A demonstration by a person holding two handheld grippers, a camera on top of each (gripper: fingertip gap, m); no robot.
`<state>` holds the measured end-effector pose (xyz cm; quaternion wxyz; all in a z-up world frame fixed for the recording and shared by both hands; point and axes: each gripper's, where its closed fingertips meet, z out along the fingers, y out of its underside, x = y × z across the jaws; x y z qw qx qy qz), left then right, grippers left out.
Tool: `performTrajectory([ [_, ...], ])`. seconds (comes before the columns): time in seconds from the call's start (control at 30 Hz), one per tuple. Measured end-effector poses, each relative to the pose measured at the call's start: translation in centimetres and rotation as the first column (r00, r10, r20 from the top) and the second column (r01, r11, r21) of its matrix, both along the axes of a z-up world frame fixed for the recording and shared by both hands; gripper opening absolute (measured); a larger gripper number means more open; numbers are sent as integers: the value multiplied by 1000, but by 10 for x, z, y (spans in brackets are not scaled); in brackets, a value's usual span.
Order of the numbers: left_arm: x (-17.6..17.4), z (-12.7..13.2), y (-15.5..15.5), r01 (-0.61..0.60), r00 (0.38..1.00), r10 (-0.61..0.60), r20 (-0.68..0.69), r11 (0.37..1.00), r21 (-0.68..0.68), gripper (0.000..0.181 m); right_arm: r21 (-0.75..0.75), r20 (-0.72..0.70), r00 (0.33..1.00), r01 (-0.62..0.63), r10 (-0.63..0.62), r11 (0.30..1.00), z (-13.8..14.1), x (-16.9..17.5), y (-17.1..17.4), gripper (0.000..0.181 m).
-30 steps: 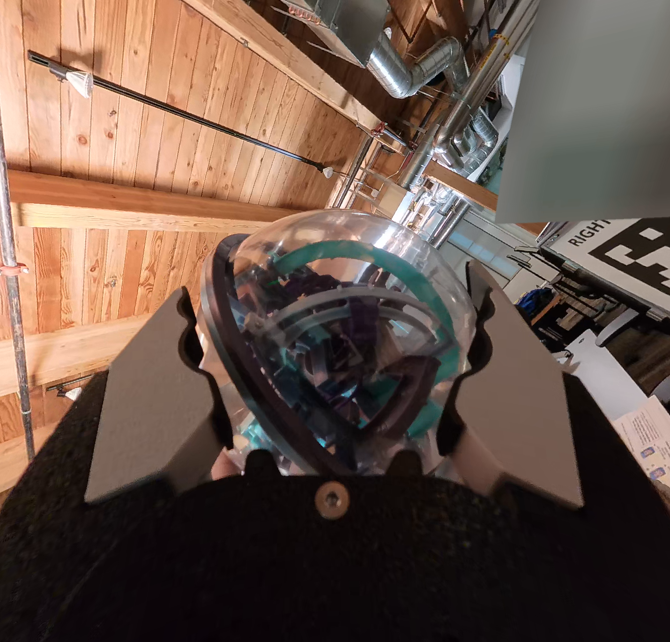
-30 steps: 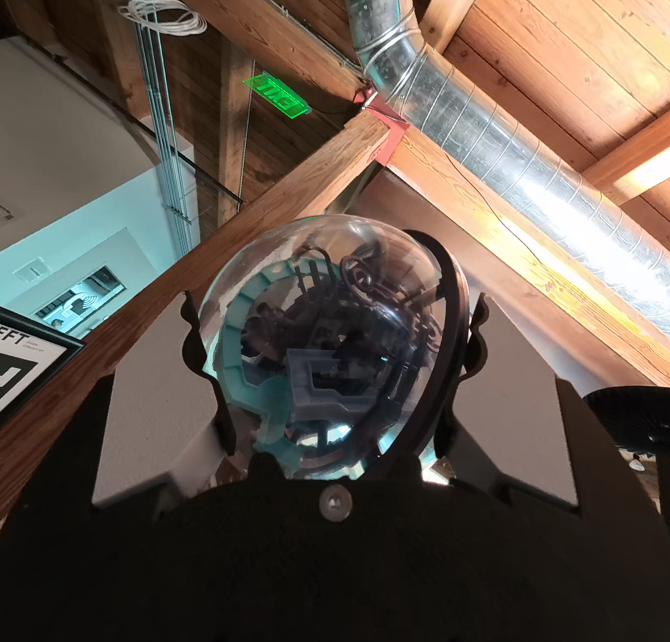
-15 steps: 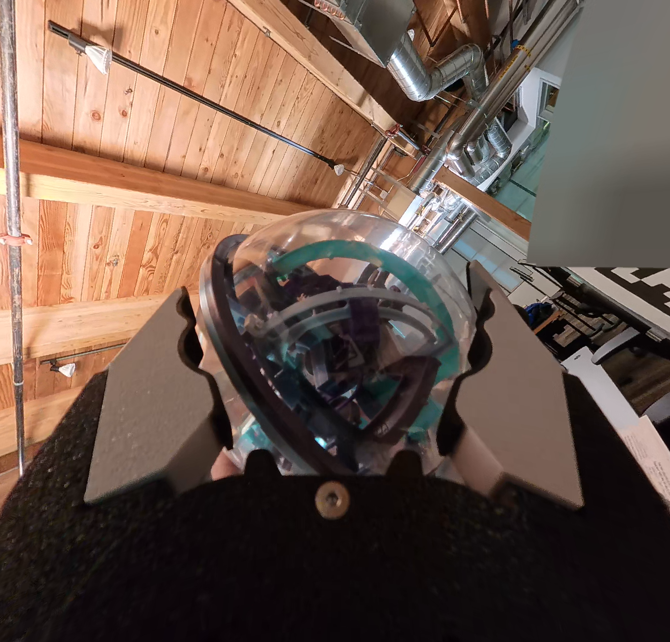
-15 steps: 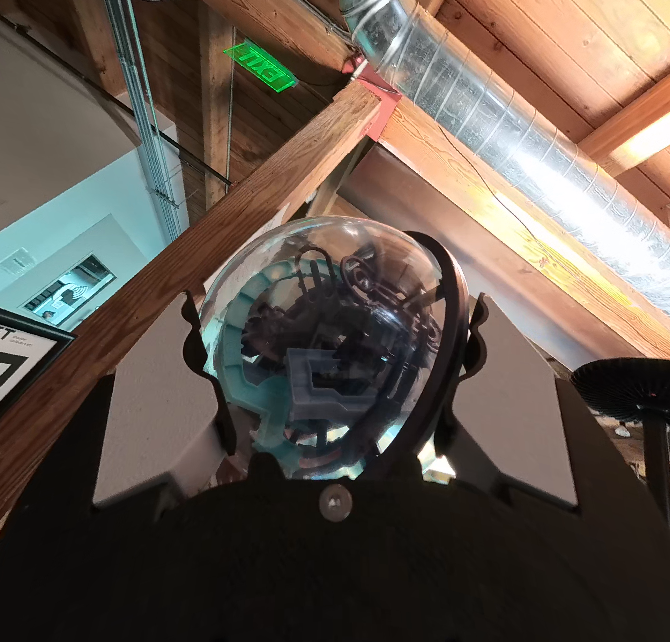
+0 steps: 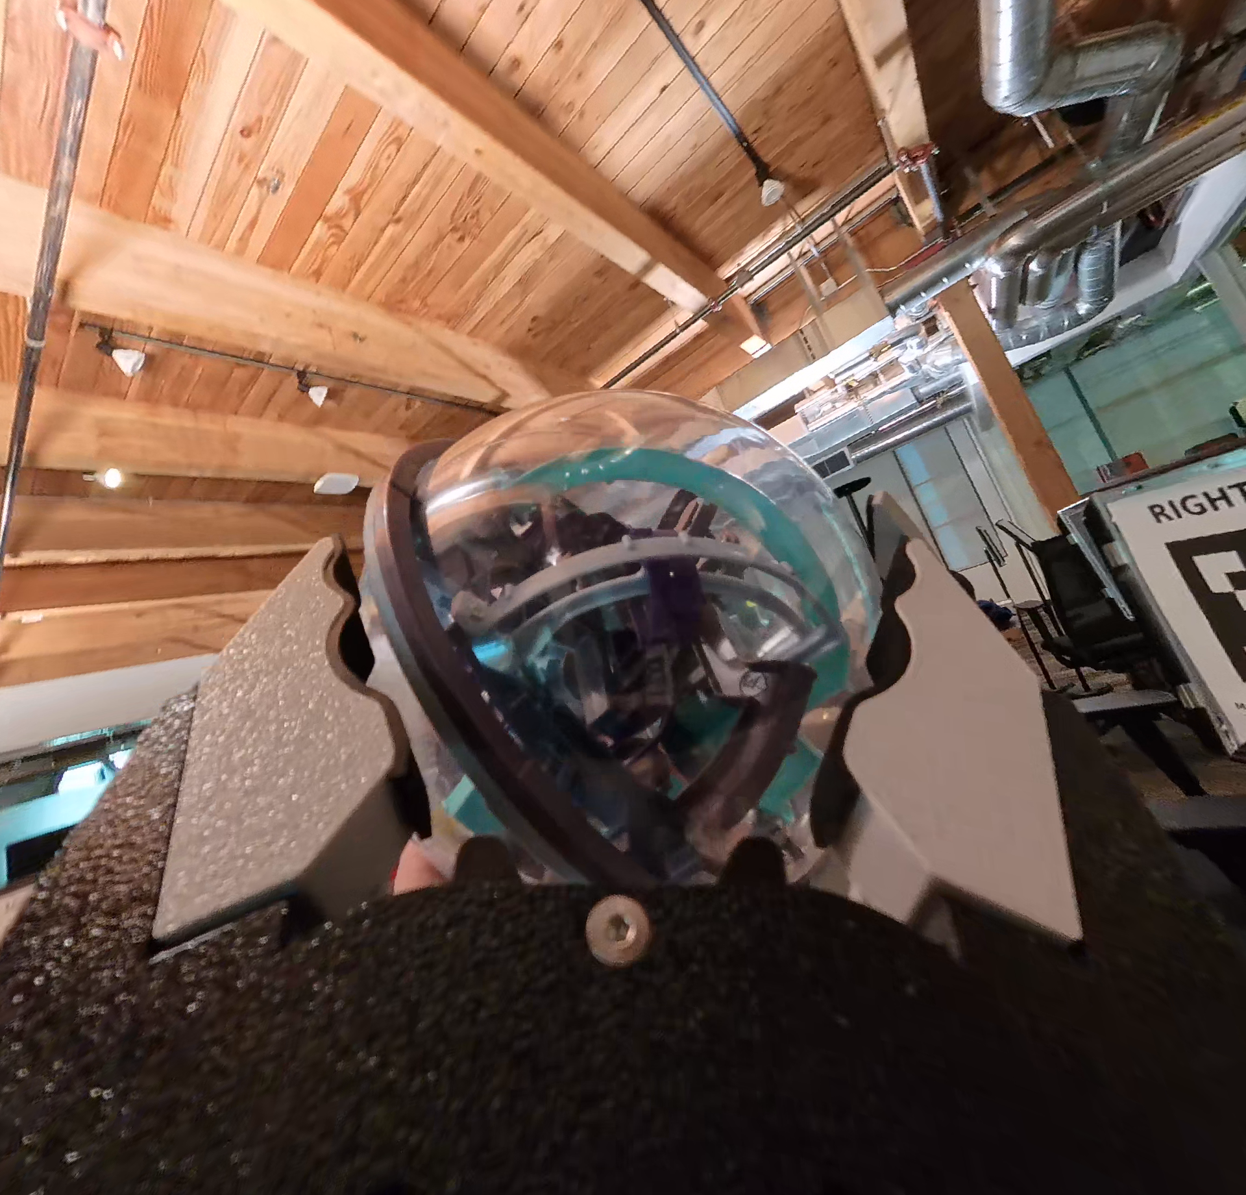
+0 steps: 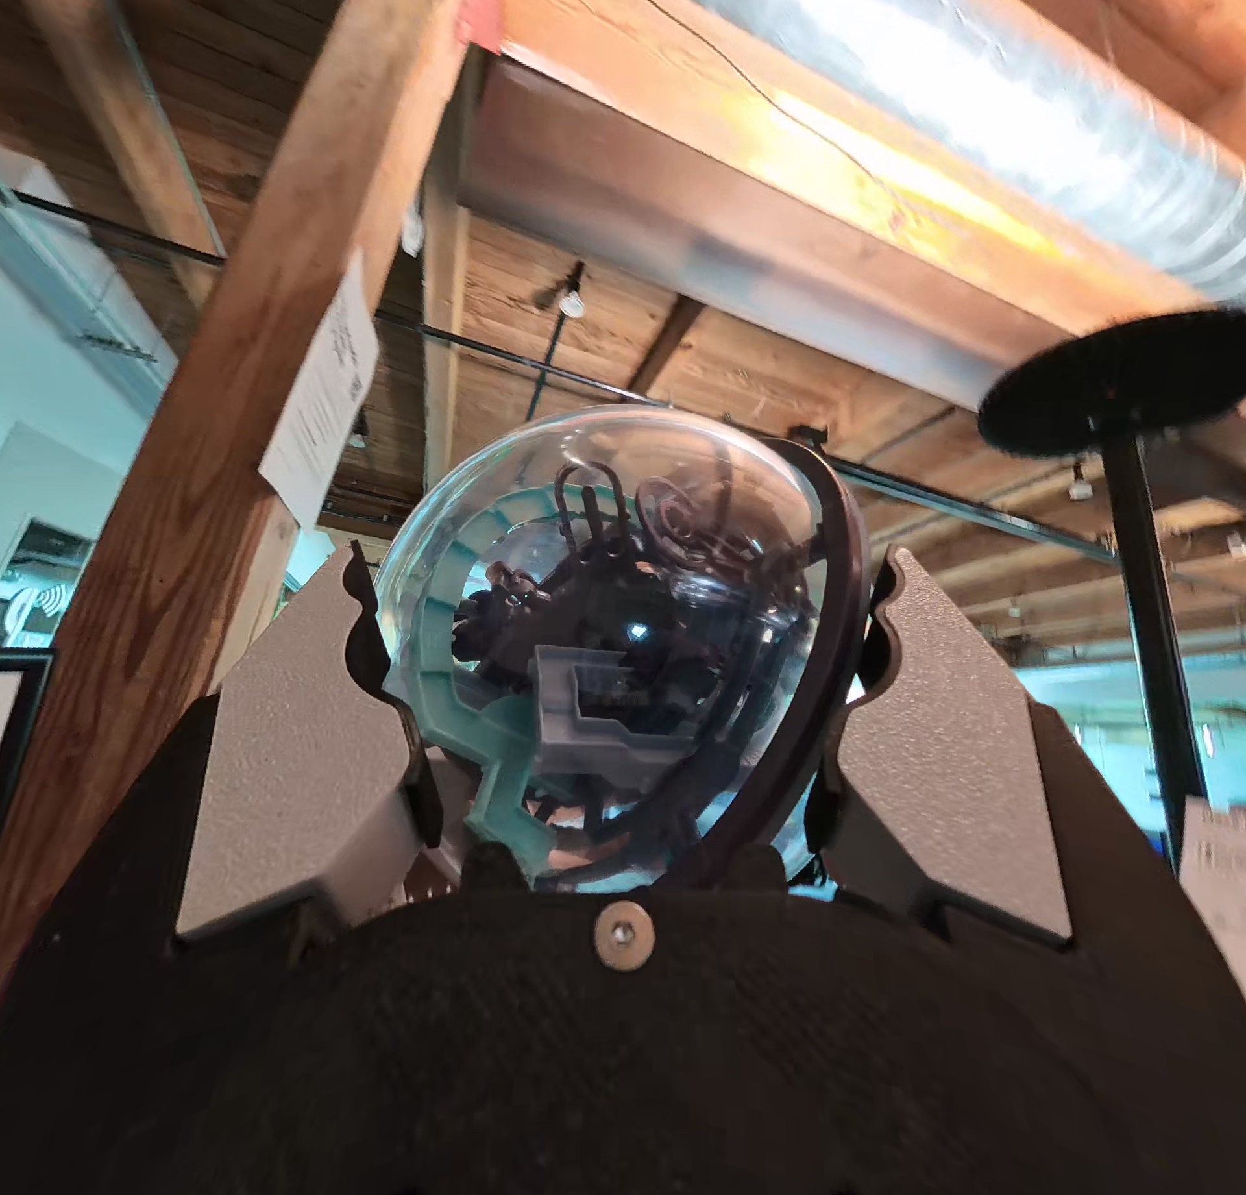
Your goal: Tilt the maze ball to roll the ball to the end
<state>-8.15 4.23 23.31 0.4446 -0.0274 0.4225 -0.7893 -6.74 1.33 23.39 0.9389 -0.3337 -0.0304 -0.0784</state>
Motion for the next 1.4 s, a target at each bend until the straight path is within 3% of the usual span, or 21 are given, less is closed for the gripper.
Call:
performTrajectory([
  [0.2,32,-54,18,-18,996,18,-86,1000,-2,146,-5,-81,996,-23,23,1000,-56,33,18,141],
  [0.37,23,-77,10,-86,994,78,74,990,114,146,109,68,995,-86,79,990,-82,27,12,139],
  [0.5,-6,-75,-11,-168,950,100,296,962,213,147,241,263,960,-161,96,957,-82,1,-10,138],
  [0.63,-10,-67,-21,-249,924,146,355,931,267,146,288,289,946,-233,147,929,-75,0,-18,137],
  [0.8,-14,-60,-20,-260,927,167,335,931,255,146,296,264,952,-231,153,927,-69,-3,-17,136],
  [0.97,18,-49,9,-183,982,186,-28,979,84,147,204,4,988,-153,155,967,-60,22,2,130],
  [1.07,26,-49,21,-149,980,148,-133,989,7,146,161,-86,987,-118,134,980,-60,30,10,127],
  [1.27,23,-47,23,-132,988,131,-85,991,0,146,155,-60,993,-89,100,984,-57,26,13,128],
  [1.4,4,-44,2,-185,979,171,108,973,137,146,269,75,987,-159,144,950,-56,13,-5,126],
])
